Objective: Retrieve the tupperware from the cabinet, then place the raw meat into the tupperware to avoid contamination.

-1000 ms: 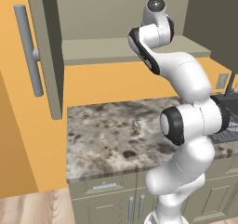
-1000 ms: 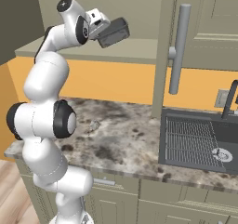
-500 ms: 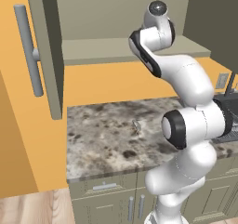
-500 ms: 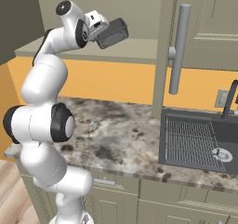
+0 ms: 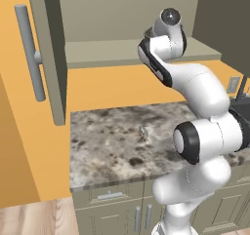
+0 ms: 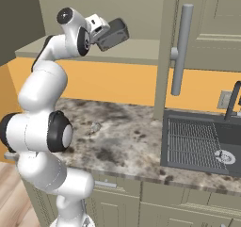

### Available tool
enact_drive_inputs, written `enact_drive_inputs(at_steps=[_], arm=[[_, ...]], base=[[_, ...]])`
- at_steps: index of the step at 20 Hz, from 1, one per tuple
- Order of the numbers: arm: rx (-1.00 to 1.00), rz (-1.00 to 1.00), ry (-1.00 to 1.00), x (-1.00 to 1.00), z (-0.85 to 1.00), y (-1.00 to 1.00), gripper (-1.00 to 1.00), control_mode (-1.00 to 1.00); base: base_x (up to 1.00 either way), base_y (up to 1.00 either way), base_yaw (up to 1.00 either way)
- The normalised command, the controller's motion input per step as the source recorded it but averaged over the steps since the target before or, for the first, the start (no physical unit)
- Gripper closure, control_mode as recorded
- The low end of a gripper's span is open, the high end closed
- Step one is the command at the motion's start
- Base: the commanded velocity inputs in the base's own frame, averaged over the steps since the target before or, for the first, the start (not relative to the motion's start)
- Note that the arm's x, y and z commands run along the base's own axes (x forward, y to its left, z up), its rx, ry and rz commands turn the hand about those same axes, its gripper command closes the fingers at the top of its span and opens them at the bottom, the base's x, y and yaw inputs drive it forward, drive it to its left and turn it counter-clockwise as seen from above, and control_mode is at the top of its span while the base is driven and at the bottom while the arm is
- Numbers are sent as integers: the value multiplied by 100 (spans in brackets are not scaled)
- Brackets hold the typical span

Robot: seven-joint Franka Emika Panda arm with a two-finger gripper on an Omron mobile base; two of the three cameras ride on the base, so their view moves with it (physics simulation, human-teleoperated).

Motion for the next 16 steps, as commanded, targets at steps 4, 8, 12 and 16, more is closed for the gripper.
enact_drive_inputs(at_steps=[4, 8, 12, 16], arm=[[0, 1, 0, -33, 1, 0, 100, -100], [0, 1, 0, -34, 4, 0, 100, -100], [0, 0, 0, -36, 4, 0, 100, -100], [0, 1, 4, -40, 7, 0, 100, -100]], base=[[0, 0, 0], [0, 0, 0], [0, 0, 0], [0, 0, 0]])
